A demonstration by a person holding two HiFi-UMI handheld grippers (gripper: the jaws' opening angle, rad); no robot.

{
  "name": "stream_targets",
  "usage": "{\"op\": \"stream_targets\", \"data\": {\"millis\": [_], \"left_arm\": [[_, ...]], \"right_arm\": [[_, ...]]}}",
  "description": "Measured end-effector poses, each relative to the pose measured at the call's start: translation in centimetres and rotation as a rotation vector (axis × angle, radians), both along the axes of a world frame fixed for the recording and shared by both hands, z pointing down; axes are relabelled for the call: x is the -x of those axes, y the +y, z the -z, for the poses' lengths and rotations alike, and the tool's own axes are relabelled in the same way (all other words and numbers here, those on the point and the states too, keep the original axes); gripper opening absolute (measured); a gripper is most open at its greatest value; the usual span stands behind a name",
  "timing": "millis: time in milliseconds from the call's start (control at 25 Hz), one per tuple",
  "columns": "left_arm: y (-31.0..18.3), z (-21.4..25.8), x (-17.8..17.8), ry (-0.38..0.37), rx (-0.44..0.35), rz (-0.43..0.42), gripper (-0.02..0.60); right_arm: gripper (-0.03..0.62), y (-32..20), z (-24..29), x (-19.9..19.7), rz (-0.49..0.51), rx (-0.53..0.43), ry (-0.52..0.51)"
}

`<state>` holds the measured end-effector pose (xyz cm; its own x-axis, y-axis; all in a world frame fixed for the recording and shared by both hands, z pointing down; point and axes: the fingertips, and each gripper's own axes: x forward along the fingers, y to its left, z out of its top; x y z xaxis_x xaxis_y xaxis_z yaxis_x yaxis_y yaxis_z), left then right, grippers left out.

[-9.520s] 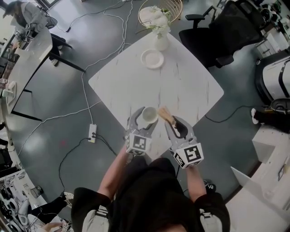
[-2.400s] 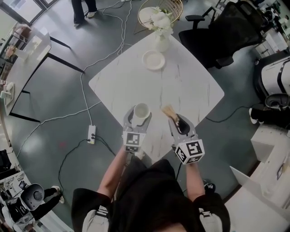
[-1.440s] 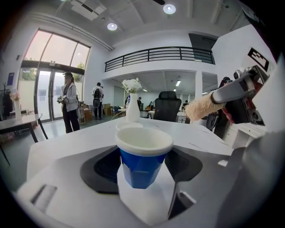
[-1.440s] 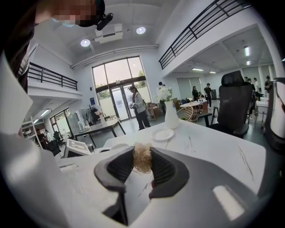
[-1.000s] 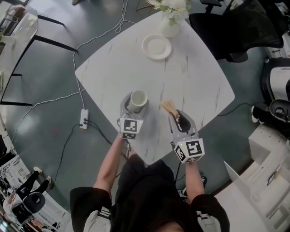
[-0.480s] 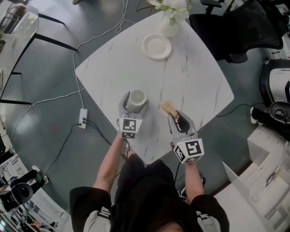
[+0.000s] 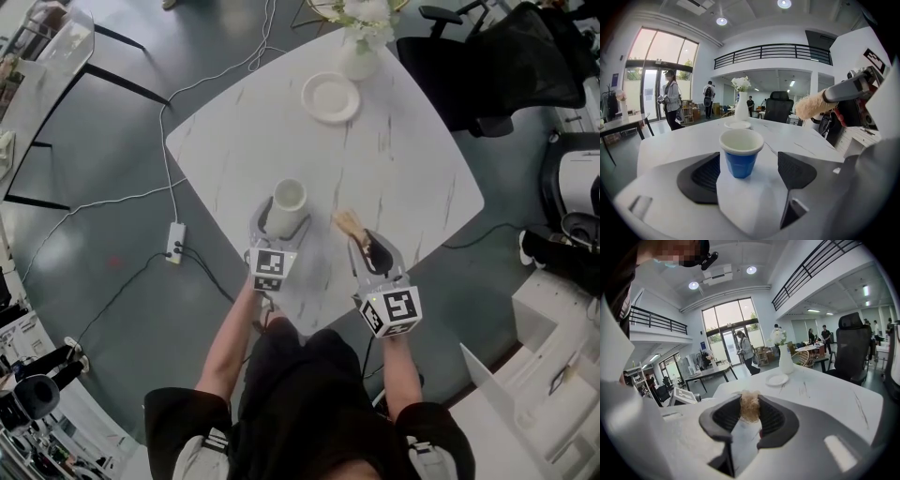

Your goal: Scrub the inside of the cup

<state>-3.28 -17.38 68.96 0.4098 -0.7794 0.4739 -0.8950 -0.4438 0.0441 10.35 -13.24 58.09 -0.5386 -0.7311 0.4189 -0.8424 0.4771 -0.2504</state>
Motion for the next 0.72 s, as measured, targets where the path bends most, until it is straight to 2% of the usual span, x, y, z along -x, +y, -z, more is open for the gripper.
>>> {"op": "stream_targets", "data": {"millis": [280,480,600,720], "left_arm": [[2.6,3.8,0.5,0.023,-0.038,0.039,0.366],[4.3,8.1,1.8,0.044,-0.084,0.073,0.299],[5.1,11.3,2.5,0.058,-0.120,0.077,0.212],[5.8,14.4,3.1,0.061,-0.165,0.067,0.158]], "right_arm": [[0.107,1.0,1.8,0.9,0.046,-0.038,-0.005],[0.107,1.6,3.8,2.2,0.084,-0.079,0.000],[0.107,1.8,5.0,2.7,0.095,-0.107,0.015],[0.107,1.9,6.3,3.2,0.100,-0.139,0.031]]}}
